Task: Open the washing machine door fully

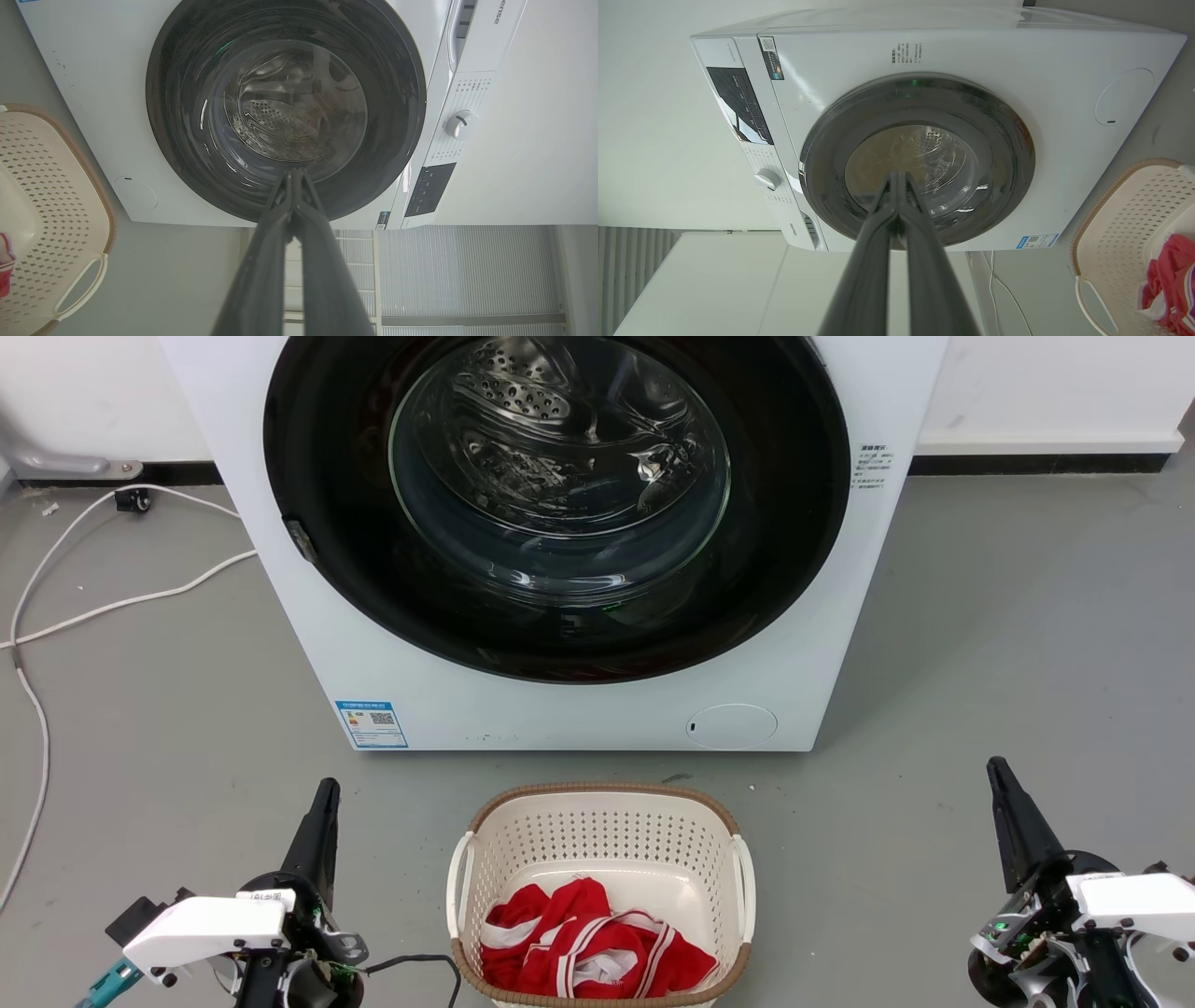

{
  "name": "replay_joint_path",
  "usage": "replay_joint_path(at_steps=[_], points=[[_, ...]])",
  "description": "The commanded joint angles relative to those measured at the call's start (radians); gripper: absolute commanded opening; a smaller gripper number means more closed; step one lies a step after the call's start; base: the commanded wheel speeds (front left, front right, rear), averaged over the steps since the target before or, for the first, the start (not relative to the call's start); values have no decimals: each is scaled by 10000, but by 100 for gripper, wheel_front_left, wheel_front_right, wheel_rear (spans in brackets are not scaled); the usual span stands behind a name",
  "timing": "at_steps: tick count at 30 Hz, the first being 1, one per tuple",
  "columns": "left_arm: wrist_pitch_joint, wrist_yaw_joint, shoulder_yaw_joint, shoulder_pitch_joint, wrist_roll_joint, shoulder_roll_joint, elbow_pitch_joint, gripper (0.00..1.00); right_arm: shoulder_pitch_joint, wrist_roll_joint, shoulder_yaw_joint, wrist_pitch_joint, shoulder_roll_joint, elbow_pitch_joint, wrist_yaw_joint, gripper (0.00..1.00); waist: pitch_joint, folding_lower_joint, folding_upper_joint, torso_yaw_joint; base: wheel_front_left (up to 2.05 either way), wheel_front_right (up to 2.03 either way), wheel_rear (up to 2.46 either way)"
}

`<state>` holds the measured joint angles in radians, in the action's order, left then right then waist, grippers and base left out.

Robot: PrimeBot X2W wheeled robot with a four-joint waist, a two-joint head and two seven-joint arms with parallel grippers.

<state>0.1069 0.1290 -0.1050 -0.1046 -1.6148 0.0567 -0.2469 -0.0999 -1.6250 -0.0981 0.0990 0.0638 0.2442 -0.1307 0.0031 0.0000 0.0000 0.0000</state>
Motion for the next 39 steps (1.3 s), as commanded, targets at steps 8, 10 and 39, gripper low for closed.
replay_joint_path(at_steps=[8, 10, 39], points=[[37, 32, -36, -83, 15, -9, -7, 0, -147, 79, -37, 48, -40, 17, 0, 0, 0, 0, 0, 0, 0, 0, 0], [40, 32, -39, -84, 18, -12, -7, 0, -148, 76, -40, 54, -44, 18, 0, 0, 0, 0, 0, 0, 0, 0, 0], [-1194, 0, 262, -30, 3612, -34, 1534, 100, 375, 4128, 223, -1149, -61, -1664, 0, 100, 27, 0, 0, 56, 0, 0, 0]])
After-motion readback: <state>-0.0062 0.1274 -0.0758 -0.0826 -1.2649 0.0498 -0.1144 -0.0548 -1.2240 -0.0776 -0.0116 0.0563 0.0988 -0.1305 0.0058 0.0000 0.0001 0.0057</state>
